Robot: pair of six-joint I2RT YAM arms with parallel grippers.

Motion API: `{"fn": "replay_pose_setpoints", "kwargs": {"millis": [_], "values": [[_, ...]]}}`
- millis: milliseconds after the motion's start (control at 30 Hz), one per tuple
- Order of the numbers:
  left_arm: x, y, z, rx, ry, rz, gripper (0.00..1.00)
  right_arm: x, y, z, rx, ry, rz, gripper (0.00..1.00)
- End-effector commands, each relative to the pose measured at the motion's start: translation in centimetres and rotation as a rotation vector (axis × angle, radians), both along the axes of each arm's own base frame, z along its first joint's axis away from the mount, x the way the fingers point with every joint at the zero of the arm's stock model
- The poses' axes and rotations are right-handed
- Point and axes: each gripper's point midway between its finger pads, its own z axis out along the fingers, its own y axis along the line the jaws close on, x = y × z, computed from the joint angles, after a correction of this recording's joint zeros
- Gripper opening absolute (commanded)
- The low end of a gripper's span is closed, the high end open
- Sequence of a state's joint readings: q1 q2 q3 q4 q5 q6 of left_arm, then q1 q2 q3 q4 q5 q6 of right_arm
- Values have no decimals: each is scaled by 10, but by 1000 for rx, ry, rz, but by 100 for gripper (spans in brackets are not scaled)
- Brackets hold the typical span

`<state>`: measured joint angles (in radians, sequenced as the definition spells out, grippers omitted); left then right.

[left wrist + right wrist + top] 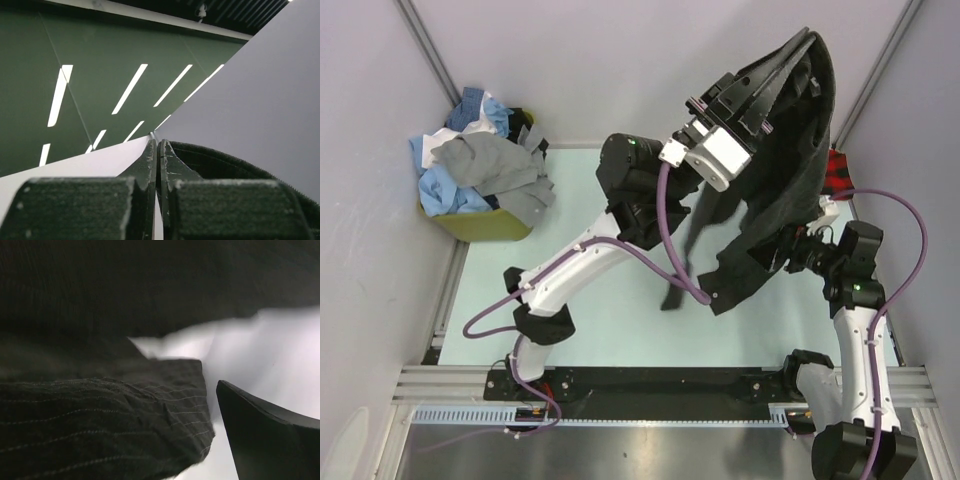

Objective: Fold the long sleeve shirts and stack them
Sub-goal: Move the shirt to the center of the board

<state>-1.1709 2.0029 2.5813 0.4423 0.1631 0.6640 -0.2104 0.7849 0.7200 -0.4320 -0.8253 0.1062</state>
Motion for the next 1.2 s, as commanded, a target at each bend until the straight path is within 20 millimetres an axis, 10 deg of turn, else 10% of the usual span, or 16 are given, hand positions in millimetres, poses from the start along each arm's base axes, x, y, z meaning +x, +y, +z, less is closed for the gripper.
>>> {"fn": "replay_pose_setpoints", "kwargs": {"millis": [0,267,433,533,733,833,867,967,1167], "values": [[13,55,32,-134,-83,188,0,-1,0,20,-2,-71,-4,100],[84,135,16,-50,100,368,0,-4,1,23,4,-70,13,100],[109,141,-46,119,199,427,0,-7,0,30,-17,-76,26,100],[116,136,-90,237,288,415,0,-4,-4,32,-36,-80,19,100],[109,68,-268,745,574,187,0,4,-6,34,-20,-56,21,100],[101,49,-353,1011,761,68,29,7,-9,39,-35,-73,21,100],[105,51,-345,1020,787,73,62,7,-9,41,-45,-80,25,100],[130,78,-373,1075,1031,43,90,6,-11,44,-77,-91,38,100],[128,177,-432,1041,1288,16,99,2,-15,37,-196,-114,114,100]]}}
